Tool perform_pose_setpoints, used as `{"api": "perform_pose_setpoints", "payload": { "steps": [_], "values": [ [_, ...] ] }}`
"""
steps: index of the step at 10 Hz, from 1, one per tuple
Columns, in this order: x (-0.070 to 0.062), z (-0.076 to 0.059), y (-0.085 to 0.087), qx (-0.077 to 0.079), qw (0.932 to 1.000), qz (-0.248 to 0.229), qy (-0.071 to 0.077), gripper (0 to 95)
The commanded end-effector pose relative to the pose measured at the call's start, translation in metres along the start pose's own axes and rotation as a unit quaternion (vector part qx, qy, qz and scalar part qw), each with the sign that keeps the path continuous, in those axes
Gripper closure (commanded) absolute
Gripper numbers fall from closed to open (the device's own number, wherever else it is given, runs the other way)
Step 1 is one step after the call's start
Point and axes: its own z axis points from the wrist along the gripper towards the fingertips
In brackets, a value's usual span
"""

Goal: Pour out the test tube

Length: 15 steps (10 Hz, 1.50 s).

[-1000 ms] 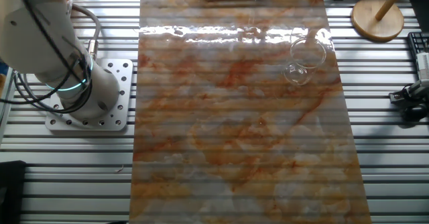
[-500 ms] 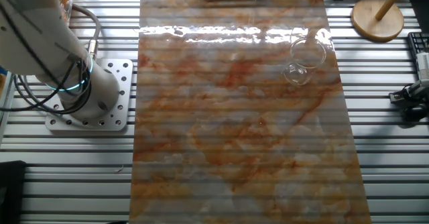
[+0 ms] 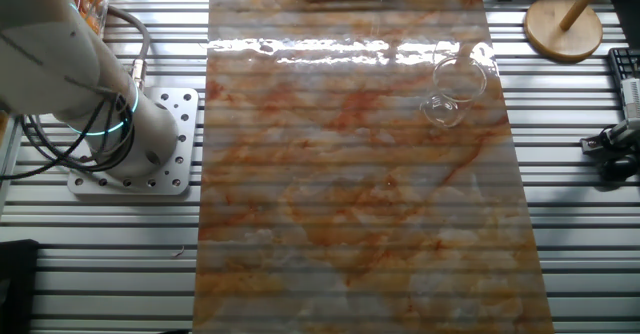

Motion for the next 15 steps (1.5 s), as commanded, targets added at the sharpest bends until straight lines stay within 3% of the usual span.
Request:
{"api": "perform_pose_setpoints", "payload": {
  "steps": [1,3,4,5,6,8,10,12,13,14,15],
  "values": [
    [0.019,0.002,0.005,-0.006,0.9968,0.076,-0.024,76.0],
    [0.02,0.005,0.006,-0.012,0.9917,0.122,-0.039,76.0],
    [0.02,0.007,0.006,-0.021,0.9879,0.144,-0.052,95.0],
    [0.019,0.009,0.006,-0.034,0.9814,0.175,-0.07,95.0],
    [0.019,0.011,0.005,-0.056,0.9683,0.225,-0.093,95.0],
    [0.019,0.014,0.005,-0.079,0.9441,0.3,-0.11,95.0],
    [0.019,0.014,0.005,-0.105,0.9032,0.403,-0.104,95.0],
    [0.019,0.015,0.004,-0.127,0.8849,0.434,-0.11,95.0],
    [0.019,0.016,0.005,-0.154,0.863,0.469,-0.108,95.0],
    [0.019,0.017,0.005,-0.168,0.8499,0.488,-0.107,95.0],
    [0.019,0.018,0.005,-0.187,0.8309,0.512,-0.111,95.0]
  ]
}}
